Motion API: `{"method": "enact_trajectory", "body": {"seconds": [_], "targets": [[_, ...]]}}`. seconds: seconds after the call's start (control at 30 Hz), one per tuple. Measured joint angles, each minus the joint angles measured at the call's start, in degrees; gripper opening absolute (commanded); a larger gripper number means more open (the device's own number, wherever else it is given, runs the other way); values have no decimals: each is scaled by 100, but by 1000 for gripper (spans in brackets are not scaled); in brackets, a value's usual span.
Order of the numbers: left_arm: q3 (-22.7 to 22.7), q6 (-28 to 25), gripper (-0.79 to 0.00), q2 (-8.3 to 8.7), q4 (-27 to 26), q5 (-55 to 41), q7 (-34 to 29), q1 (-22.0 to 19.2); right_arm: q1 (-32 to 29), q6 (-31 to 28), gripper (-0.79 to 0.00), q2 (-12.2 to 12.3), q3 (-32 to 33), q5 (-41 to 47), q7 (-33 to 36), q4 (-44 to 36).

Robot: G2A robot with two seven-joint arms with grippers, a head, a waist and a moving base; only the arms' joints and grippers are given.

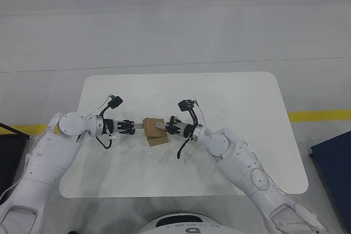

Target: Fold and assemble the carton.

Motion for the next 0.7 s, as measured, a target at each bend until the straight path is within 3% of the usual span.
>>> {"method": "enact_trajectory", "body": {"seconds": [0.13, 0.27, 0.43, 0.6, 0.7], "targets": [[67, 13, -225, -22, -6, 15, 8, -60, -4, 6, -129, -2, -24, 12, -13, 35], [39, -61, -142, -20, 57, -103, -39, -49, -45, 11, -129, 4, 1, 52, -93, 36], [-155, -352, -160, 16, 248, -514, -69, 110, -111, -22, -160, 20, 65, 160, -169, 80], [-313, -535, -95, 62, 207, -739, -109, 313, -136, -106, -160, 29, 91, 260, -168, 100], [-275, -507, -99, 57, 115, -765, -195, 303, -113, -119, -160, 25, 54, 276, -119, 137]]}}
